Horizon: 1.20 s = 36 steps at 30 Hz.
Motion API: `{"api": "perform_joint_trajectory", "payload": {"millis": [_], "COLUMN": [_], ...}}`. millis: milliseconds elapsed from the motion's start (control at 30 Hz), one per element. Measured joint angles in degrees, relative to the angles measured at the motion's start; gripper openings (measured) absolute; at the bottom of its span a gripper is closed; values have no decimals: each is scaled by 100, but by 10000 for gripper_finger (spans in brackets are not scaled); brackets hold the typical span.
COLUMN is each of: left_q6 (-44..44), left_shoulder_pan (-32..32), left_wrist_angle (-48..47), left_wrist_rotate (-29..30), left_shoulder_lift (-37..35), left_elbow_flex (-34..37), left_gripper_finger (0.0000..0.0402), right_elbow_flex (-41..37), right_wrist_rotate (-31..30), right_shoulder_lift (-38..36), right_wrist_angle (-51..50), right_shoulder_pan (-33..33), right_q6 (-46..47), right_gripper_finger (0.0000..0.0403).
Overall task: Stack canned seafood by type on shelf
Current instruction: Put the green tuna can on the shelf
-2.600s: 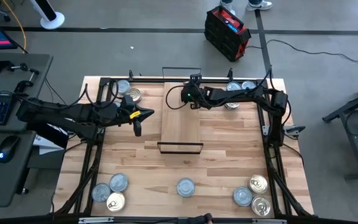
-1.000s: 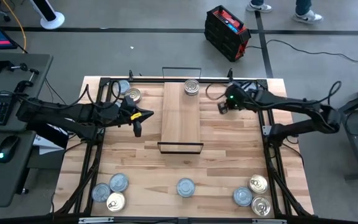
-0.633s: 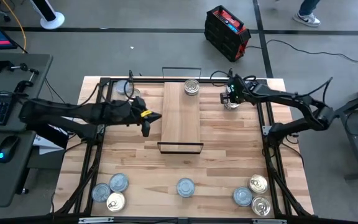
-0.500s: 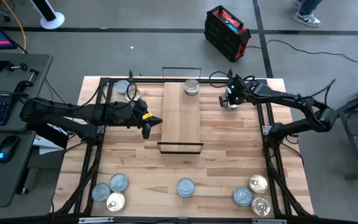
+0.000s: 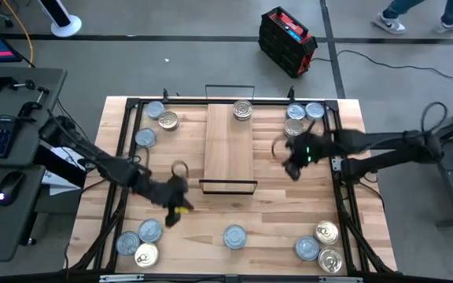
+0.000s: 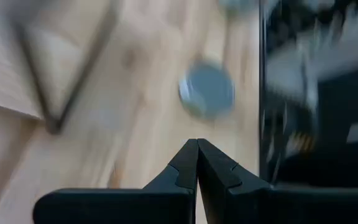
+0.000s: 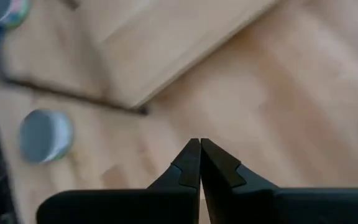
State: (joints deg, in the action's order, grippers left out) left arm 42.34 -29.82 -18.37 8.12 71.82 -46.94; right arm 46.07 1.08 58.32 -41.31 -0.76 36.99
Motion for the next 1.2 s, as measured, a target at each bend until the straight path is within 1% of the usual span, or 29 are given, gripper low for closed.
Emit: {"api": "perform_joint_trajectory", "payload": {"millis": [67, 167, 267, 367, 500, 600, 667, 733, 800, 933, 1033, 1200], "left_q6": [-466, -1132, -1753, -2441, -3314, -3455, -3430, -3345, -3342, -3451, -3429, -3294], "left_shoulder_pan": [-163, -333, -427, -489, -505, -486, -451, -406, -349, -274, -235, -168], "left_wrist_angle": [65, 157, 391, 1063, 2335, 3119, 3376, 3541, 3753, 3796, 3735, 3767], "left_wrist_rotate": [-143, -162, -32, 141, 145, 254, 439, 567, 576, 382, 281, 228], "left_shoulder_lift": [262, 567, 796, 1081, 1633, 2090, 2378, 2648, 2909, 3386, 3680, 4020], "left_elbow_flex": [0, 0, 0, 0, -2, -9, -86, -196, -357, -723, -974, -1294], "left_gripper_finger": [0, 0, 0, 0, 0, 0, 0, 0, 0, 0, 0, 0], "right_elbow_flex": [-3, -3, 3, 258, 903, 1467, 1840, 2179, 2471, 2886, 2939, 2749], "right_wrist_rotate": [-356, -849, -1001, -986, -827, -813, -816, -817, -809, -774, -704, -654], "right_shoulder_lift": [211, 710, 1374, 2171, 3159, 3765, 4129, 4466, 4757, 5145, 5240, 5238], "right_wrist_angle": [221, 755, 1461, 1680, 1675, 1675, 1634, 1470, 1278, 686, 606, 911], "right_shoulder_pan": [-753, -1714, -2399, -2818, -3054, -3099, -3097, -3093, -3092, -3094, -3134, -3167], "right_q6": [648, 1768, 2540, 2990, 2941, 2712, 2466, 2242, 2036, 1851, 1696, 1586], "right_gripper_finger": [0, 0, 0, 0, 0, 0, 0, 0, 0, 0, 0, 0]}}
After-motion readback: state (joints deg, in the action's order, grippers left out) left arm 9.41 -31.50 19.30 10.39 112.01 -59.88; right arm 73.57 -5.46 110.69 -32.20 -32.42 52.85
